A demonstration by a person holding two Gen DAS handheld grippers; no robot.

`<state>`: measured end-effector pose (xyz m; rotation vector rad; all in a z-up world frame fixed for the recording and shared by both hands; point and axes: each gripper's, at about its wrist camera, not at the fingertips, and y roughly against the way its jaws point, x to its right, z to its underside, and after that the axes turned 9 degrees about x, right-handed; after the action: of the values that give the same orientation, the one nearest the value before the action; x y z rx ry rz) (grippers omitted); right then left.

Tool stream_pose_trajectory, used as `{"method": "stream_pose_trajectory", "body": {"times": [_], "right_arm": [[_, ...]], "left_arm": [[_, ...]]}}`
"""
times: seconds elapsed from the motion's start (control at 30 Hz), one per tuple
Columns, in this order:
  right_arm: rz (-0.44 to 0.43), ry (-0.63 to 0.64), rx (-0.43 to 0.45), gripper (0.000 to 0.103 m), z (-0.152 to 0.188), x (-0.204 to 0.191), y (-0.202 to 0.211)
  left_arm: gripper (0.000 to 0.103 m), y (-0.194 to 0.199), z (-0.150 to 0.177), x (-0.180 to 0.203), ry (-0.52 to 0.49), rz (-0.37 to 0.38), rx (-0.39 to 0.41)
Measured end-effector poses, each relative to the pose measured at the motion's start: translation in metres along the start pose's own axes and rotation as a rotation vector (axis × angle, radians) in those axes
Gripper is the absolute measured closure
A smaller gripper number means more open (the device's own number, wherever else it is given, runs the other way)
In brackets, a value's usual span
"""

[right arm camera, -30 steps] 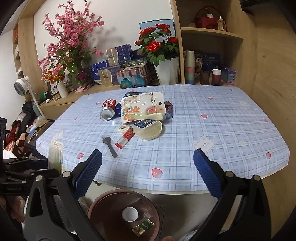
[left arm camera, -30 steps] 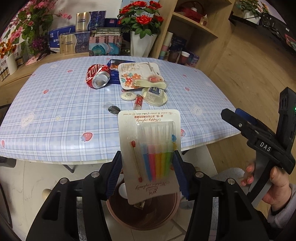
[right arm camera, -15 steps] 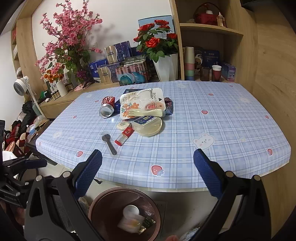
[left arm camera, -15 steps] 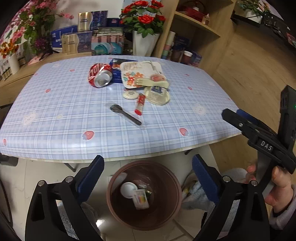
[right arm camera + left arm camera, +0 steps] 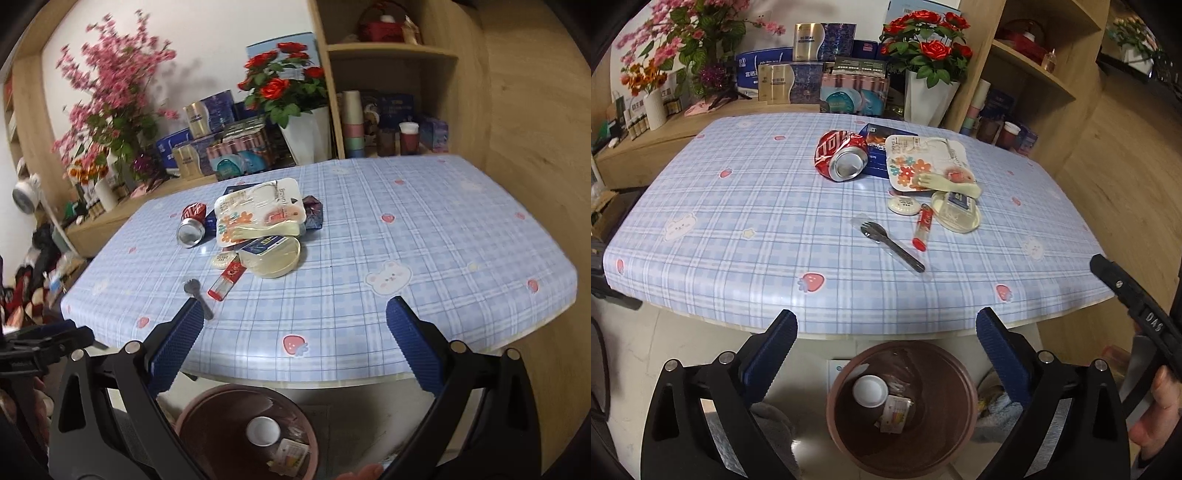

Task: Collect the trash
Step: 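Grasp the metal spork with the left tool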

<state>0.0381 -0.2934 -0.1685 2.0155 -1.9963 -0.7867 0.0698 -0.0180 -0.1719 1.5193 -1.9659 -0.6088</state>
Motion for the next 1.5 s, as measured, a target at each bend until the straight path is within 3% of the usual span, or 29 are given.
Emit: {"method": "stream_pose_trajectory", "body": {"times": [0.2,0.33,0.6,0.73,0.83,1.0,1.13,1.2,1.27,1.3,1.4,1.5], "right_arm": [[-0.039,-0.024,-0.077,0.006,0.005,0.010,-0.023],[-0.006,-0.003,-0.110,0.006,0.010,0.012,-0.040],[0.016,0.016,-0.134,0.006,0.011,0.022,-0.071],[0.025,0.010,-0.146,0.006,0.010,0.029,-0.083],[0.034,0.005,-0.151,0.006,0.010,0.035,-0.089],[0.043,0.003,-0.174,0.006,0.016,0.039,-0.097],[0.042,-0.002,-0.181,0.006,0.018,0.038,-0.100],[0.039,0.009,-0.183,0.006,0.018,0.035,-0.102],[0.036,0.017,-0.187,0.006,0.018,0.033,-0.103],[0.033,0.019,-0.193,0.006,0.018,0.032,-0.104],[0.025,0.027,-0.209,0.006,0.020,0.028,-0.108],[0.004,0.036,-0.219,0.006,0.020,0.021,-0.111]], "left_arm": [[0.008,-0.032,-0.006,0.007,-0.052,-0.044,-0.045],[0.008,-0.063,-0.012,0.013,-0.053,-0.057,-0.076],[0.039,-0.138,-0.028,0.005,0.082,-0.131,-0.158],[0.040,-0.167,-0.034,0.003,0.095,-0.198,-0.147],[0.040,-0.180,-0.034,0.003,0.104,-0.207,-0.152],[0.038,-0.191,-0.033,0.016,0.001,-0.248,-0.127],[0.037,-0.190,-0.031,0.016,-0.017,-0.243,-0.113],[0.045,-0.187,-0.029,0.013,-0.019,-0.237,-0.113],[0.069,-0.181,-0.028,0.010,-0.030,-0.233,-0.112],[0.075,-0.179,-0.027,0.008,-0.038,-0.230,-0.111],[0.087,-0.170,-0.022,-0.004,-0.081,-0.185,-0.104],[0.091,-0.162,-0.021,-0.023,-0.051,-0.157,-0.104]]}}
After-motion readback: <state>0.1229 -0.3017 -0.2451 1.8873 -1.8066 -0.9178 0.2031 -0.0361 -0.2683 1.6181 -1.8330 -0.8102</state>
